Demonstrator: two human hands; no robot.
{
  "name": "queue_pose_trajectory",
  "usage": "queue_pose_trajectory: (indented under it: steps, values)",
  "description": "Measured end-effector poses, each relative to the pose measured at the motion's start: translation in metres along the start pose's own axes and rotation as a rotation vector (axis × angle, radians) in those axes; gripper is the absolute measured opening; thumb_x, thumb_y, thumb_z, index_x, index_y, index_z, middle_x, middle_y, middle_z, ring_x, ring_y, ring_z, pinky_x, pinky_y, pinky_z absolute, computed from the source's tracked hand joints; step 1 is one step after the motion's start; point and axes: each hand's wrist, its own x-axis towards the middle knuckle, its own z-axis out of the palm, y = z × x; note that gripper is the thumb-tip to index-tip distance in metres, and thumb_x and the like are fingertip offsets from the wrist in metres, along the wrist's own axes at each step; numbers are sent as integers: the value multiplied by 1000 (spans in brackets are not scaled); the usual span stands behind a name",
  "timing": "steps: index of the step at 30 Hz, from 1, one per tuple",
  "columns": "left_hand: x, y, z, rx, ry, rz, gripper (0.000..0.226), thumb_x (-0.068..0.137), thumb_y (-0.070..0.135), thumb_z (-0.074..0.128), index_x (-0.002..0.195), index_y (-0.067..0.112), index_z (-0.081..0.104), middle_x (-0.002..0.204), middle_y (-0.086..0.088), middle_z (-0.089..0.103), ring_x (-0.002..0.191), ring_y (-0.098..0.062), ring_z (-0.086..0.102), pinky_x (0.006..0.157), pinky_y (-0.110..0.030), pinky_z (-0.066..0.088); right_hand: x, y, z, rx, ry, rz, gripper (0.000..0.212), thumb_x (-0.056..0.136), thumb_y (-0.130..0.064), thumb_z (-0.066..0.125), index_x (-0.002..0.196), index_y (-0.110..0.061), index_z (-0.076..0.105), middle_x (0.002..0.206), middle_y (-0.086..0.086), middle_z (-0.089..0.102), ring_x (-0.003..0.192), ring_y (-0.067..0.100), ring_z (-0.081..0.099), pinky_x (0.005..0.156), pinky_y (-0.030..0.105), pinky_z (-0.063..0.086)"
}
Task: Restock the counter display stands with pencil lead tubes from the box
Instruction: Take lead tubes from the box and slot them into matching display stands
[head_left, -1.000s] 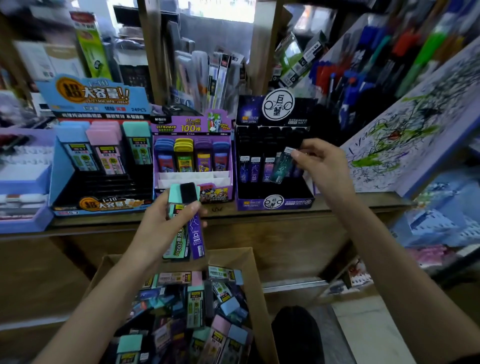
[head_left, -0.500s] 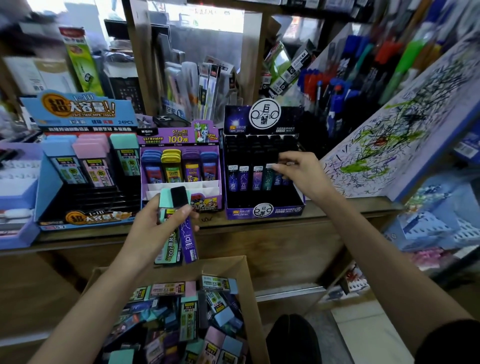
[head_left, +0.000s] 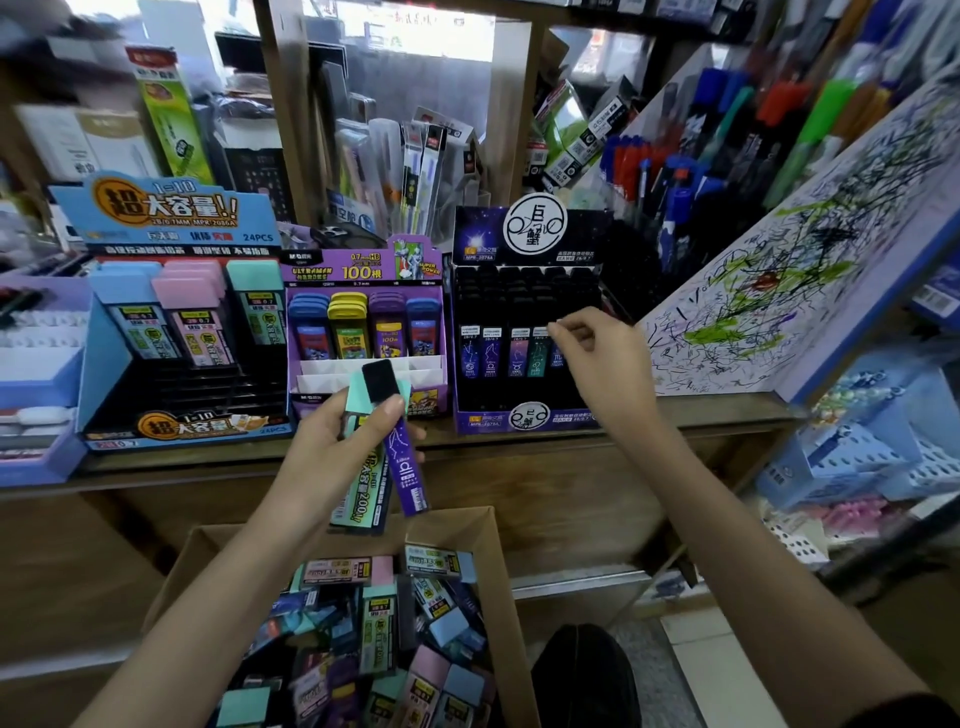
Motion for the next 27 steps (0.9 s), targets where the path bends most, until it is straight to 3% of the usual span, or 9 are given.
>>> queue_pose_trajectory:
  steps: [2, 4, 7, 12, 17, 21, 24, 27]
  values:
    - [0, 0, 3, 13, 3, -11, 39, 75, 46, 59, 103, 19, 61, 83, -8, 74, 71, -22, 71, 58, -27, 57, -20, -16, -2, 233, -99, -11, 11, 89, -30, 60, 90, -21, 68, 78, -12, 65, 72, 1, 61, 66, 14, 47]
    - [1, 1, 7, 22, 2, -20, 39, 76, 46, 58, 103, 18, 61, 84, -9, 74, 72, -21, 71, 62, -28, 58, -39, -34, 2, 433, -348, 32, 3, 87, -29, 64, 85, -30, 66, 81, -12, 68, 76, 2, 64, 71, 17, 51]
    - [2, 2, 14, 13, 23, -43, 37, 75, 46, 59, 101, 20, 65, 77, -3, 72, 67, -14, 68, 55, -21, 53, -57, -54, 14, 497, -544, 40, 10, 82, -28, 69, 91, -25, 66, 89, -8, 67, 82, 5, 63, 74, 21, 54]
    - [3, 5, 21, -17, 31, -91, 37, 72, 50, 61, 98, 24, 66, 72, 1, 72, 60, -10, 67, 48, -20, 50, -64, -66, 23, 596, -600, 150, 25, 82, -19, 70, 101, -6, 61, 88, 3, 62, 75, 7, 59, 60, 13, 50]
    - [4, 3, 23, -7, -21, -130, 36, 74, 52, 60, 99, 27, 66, 82, 1, 74, 70, -12, 70, 52, -20, 52, -62, -55, 19, 604, -643, 182, 18, 86, -14, 66, 101, -5, 62, 90, 6, 65, 77, 11, 62, 59, 18, 50]
    - [7, 0, 25, -52, 12, -171, 18, 87, 42, 55, 95, 29, 65, 80, 2, 74, 67, -10, 69, 53, -22, 54, -49, -36, 0, 643, -590, 171, 10, 85, -10, 66, 90, -18, 63, 85, 0, 67, 69, 4, 64, 58, 17, 51]
    - [10, 1, 26, -50, 29, -170, 16, 91, 38, 52, 95, 27, 64, 76, -2, 74, 62, -11, 68, 49, -22, 53, -26, -19, -20, 650, -380, 195, 13, 82, -7, 68, 83, -19, 63, 76, -4, 69, 68, 8, 66, 61, 19, 54]
    - [11, 2, 26, -42, 38, -152, 16, 92, 36, 51, 94, 27, 64, 74, 0, 74, 60, -9, 68, 47, -21, 51, 2, -1, -37, 482, -190, 142, 11, 82, -9, 69, 84, -17, 63, 75, 0, 66, 65, 7, 62, 59, 17, 51]
